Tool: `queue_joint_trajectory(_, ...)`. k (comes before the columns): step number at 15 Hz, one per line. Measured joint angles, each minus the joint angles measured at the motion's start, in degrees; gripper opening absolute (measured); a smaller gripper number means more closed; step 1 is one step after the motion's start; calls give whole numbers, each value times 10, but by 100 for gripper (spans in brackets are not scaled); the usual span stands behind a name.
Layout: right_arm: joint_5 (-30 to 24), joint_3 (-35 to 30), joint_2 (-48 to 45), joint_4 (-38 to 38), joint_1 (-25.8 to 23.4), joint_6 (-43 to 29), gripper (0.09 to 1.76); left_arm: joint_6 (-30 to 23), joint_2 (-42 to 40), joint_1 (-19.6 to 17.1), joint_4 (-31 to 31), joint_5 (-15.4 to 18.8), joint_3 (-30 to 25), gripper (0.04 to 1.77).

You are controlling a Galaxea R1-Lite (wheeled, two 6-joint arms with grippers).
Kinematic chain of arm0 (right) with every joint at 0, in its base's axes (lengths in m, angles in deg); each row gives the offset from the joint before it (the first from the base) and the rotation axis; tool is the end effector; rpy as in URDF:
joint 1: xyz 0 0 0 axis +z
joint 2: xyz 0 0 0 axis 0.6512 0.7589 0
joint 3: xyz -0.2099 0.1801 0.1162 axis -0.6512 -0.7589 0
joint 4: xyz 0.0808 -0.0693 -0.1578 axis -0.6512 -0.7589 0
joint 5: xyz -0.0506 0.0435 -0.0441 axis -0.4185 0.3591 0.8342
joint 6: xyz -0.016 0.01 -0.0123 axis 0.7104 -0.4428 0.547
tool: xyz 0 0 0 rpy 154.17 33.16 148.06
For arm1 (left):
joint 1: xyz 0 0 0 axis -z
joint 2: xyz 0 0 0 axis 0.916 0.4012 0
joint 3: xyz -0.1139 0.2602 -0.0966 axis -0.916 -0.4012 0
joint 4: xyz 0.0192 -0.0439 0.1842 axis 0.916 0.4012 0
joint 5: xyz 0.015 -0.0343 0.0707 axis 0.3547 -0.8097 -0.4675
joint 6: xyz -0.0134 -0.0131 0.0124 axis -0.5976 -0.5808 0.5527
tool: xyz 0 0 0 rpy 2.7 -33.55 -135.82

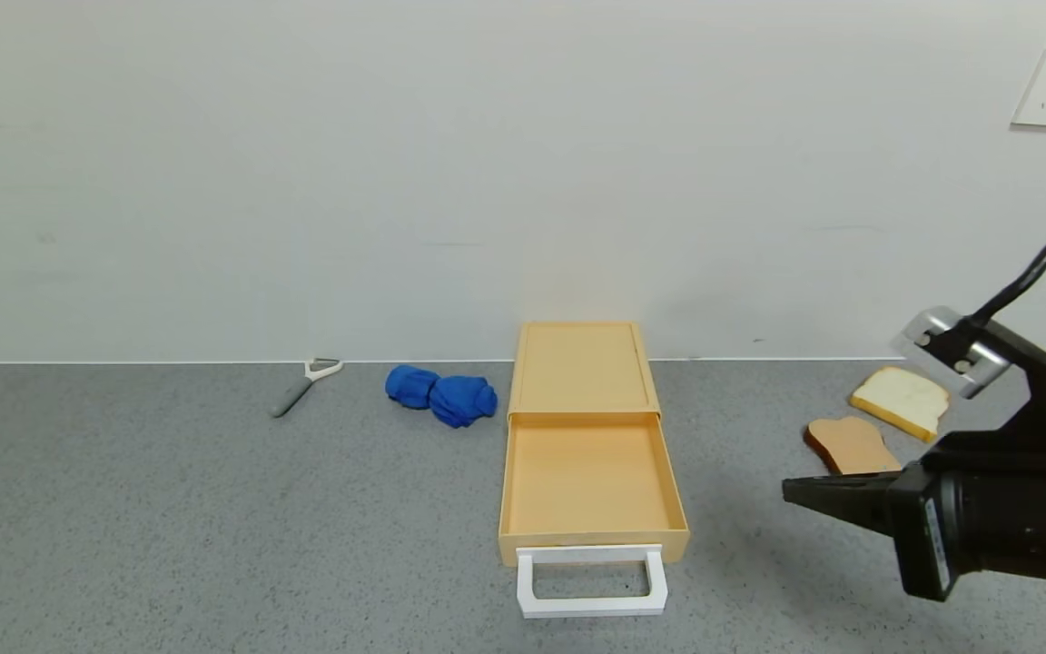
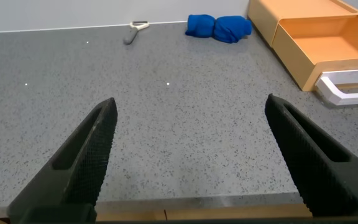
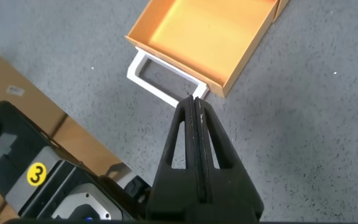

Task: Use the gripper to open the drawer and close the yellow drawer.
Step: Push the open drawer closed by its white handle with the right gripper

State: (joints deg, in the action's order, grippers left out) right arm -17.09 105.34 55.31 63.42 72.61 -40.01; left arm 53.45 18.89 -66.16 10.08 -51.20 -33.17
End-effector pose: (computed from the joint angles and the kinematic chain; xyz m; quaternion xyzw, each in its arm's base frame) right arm 0.1786 0.1162 0.2180 0.0189 0.3065 0.3179 0.8970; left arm -0.0228 0.0001 0.0759 0.0024 0.0001 -0.0025 1.0000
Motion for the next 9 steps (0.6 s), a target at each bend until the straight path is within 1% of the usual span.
queue_joint_trajectory(3,54,5,64,2,51,-22,12,0,0,0,0,0,0,172)
queue_joint_trajectory(5,79,19,114,4,84,-46,12,0,0,0,0,0,0,172)
queue_joint_trajectory(9,90,71,215,-2,134,-92,12,0,0,0,0,0,0,172)
